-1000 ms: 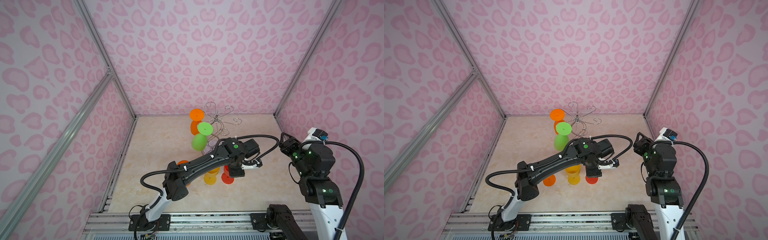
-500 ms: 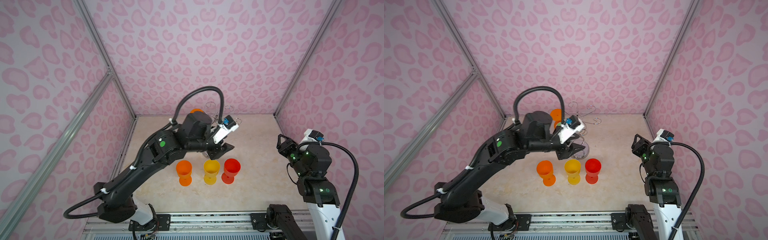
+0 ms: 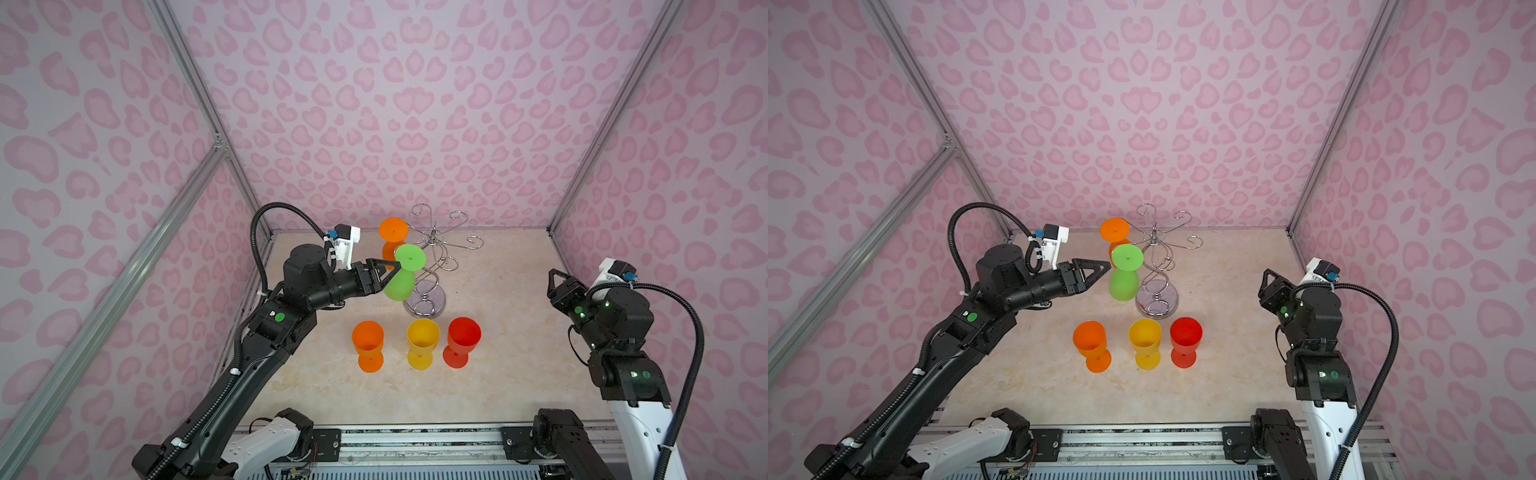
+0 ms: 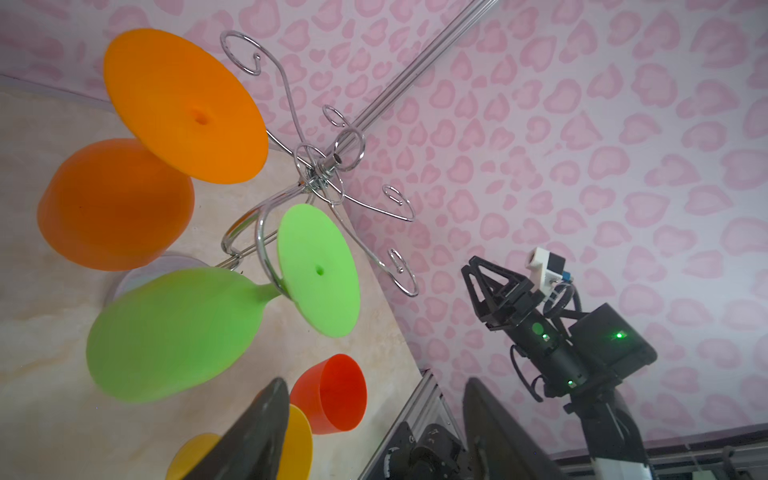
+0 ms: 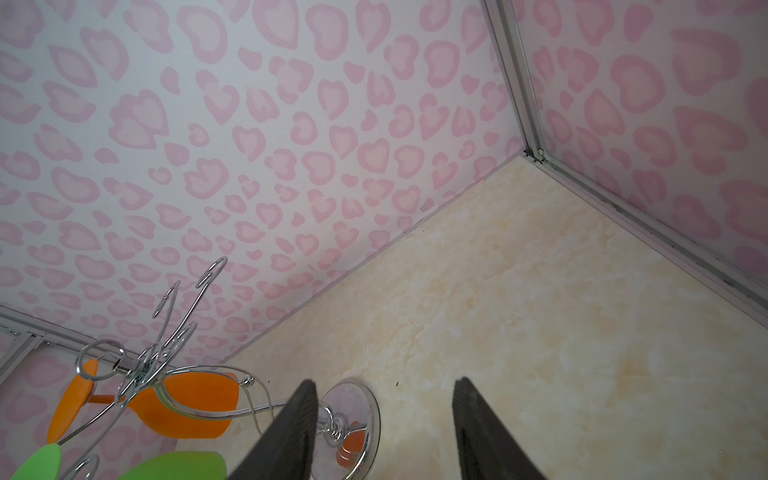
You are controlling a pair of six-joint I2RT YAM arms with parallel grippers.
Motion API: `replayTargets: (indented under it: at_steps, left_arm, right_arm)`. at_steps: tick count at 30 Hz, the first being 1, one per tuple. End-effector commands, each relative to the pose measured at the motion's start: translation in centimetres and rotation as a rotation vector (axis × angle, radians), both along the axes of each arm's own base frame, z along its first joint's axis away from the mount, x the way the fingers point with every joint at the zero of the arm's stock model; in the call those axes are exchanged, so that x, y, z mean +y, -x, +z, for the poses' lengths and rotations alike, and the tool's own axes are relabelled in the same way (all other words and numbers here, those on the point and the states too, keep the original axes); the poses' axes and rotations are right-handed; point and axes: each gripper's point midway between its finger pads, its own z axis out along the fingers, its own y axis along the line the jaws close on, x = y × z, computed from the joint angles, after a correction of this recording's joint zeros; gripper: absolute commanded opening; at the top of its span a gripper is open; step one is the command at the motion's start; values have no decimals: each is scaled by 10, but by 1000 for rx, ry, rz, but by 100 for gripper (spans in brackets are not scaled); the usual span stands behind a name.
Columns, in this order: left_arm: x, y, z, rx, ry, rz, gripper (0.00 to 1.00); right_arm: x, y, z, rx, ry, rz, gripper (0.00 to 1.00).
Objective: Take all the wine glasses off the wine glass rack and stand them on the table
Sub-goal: 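Open the left gripper and move it to the green glass on the rack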
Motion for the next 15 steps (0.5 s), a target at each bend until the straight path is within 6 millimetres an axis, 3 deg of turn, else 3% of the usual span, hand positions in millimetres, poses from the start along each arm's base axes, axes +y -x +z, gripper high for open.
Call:
replayTargets:
  at_steps: [1, 15]
  left_arm:
    - [-4, -2, 24, 22, 155, -25, 69]
    - [-16, -20, -20, 183, 174, -43, 69]
  right_arm:
    - [2, -1, 5, -26, -3, 12, 53]
    - [4, -3, 0, -20, -13, 22, 53]
